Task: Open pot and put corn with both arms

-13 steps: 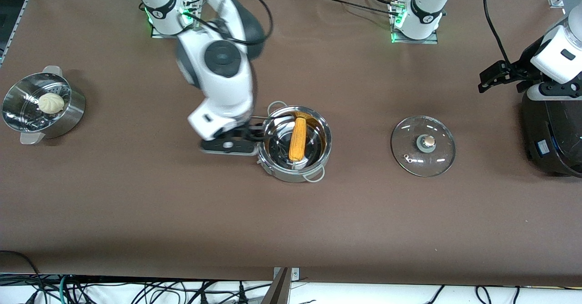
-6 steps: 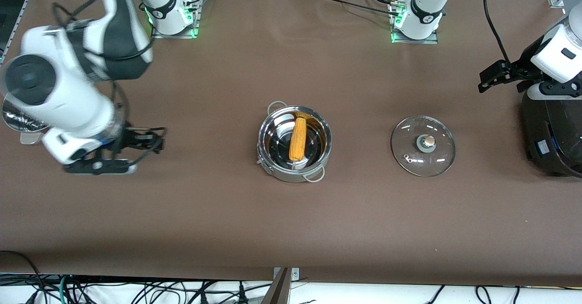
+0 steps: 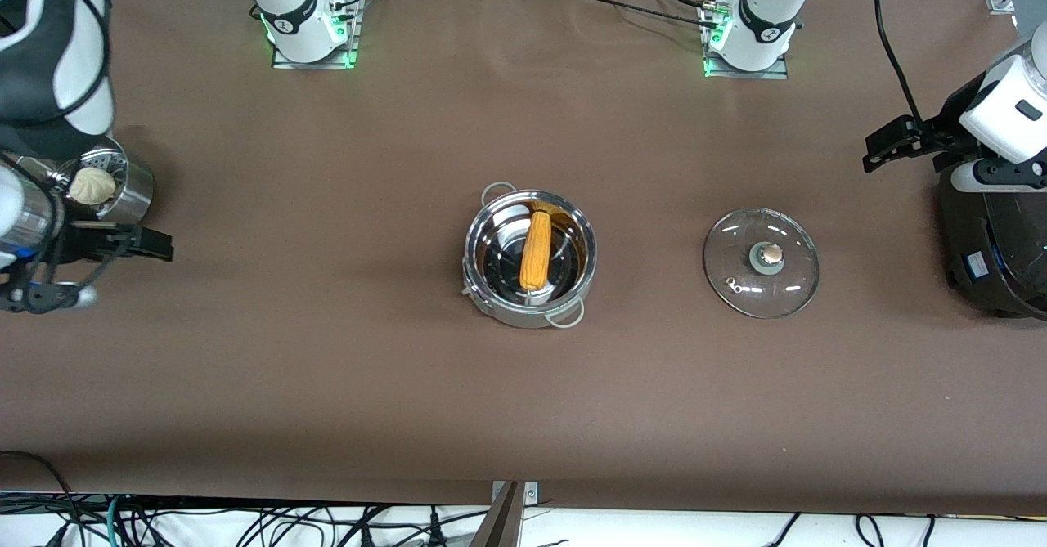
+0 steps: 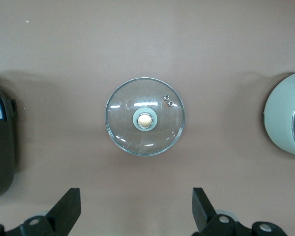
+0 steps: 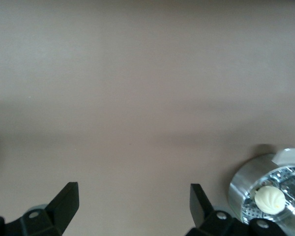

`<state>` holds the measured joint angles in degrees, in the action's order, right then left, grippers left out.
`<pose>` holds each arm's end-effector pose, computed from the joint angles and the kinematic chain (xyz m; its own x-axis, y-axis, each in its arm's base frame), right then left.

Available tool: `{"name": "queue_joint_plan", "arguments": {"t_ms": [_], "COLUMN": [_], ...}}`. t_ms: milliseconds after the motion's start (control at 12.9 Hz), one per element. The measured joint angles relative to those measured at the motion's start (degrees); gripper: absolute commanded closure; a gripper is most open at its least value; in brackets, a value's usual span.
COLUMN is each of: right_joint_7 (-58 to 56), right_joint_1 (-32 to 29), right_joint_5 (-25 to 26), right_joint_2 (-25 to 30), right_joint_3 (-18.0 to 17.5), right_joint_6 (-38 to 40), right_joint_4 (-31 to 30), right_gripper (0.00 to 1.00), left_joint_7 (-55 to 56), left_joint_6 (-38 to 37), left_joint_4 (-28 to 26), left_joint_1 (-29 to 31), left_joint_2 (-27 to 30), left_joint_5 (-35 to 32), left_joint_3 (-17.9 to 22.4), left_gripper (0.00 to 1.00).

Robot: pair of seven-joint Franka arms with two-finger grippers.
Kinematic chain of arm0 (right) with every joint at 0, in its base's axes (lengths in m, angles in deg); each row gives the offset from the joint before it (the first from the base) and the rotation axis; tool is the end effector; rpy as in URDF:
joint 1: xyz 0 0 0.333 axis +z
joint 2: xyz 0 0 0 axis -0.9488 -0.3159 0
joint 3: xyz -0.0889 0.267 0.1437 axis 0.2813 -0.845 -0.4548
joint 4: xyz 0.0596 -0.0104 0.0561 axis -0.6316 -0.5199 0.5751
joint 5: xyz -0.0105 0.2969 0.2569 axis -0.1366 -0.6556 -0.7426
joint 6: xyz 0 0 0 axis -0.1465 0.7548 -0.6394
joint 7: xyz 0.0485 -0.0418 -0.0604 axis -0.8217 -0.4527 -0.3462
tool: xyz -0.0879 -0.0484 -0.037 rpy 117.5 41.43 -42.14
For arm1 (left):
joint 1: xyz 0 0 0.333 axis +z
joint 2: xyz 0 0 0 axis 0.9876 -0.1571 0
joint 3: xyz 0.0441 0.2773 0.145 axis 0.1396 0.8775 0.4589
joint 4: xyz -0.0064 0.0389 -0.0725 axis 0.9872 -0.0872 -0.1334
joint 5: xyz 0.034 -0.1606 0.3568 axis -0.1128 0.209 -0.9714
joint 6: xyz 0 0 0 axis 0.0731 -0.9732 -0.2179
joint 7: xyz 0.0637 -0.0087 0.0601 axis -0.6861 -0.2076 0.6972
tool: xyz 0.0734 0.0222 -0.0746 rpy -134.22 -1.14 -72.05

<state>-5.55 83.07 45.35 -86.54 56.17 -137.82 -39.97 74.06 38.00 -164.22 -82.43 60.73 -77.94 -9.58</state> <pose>0.6670 -0.0100 0.5314 0.9965 -0.0052 -0.0829 -0.0004 -0.9984 0.0571 0.5593 -0.0259 0.5995 0.9969 0.0156 -0.0773 0.0172 -0.9997 0.0195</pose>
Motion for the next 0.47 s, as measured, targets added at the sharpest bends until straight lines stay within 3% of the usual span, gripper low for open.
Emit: {"name": "queue_joint_plan", "arguments": {"t_ms": [155, 466], "right_joint_7": [-0.16, -0.29], "right_joint_1": [-1.52, -1.63], "right_joint_5": [-0.04, -0.04], "right_joint_2": [2.47, 8.13], "right_joint_3": [0.00, -0.71], "right_joint_6": [-1.04, -9.35], "right_joint_4": [-3.47, -16.05], "right_gripper": [0.00, 0.00], "left_joint_7": [-0.32, -0.34], "left_joint_6": [-0.19, -0.24], "left_joint_4": [0.23, 0.36], "left_joint_1": [-0.01, -0.01], "left_joint_2": [-0.18, -0.19], "left_joint_5": [0.00, -0.02], "left_joint_3": [0.00, 0.00], "left_gripper": [0.00, 0.00]}}
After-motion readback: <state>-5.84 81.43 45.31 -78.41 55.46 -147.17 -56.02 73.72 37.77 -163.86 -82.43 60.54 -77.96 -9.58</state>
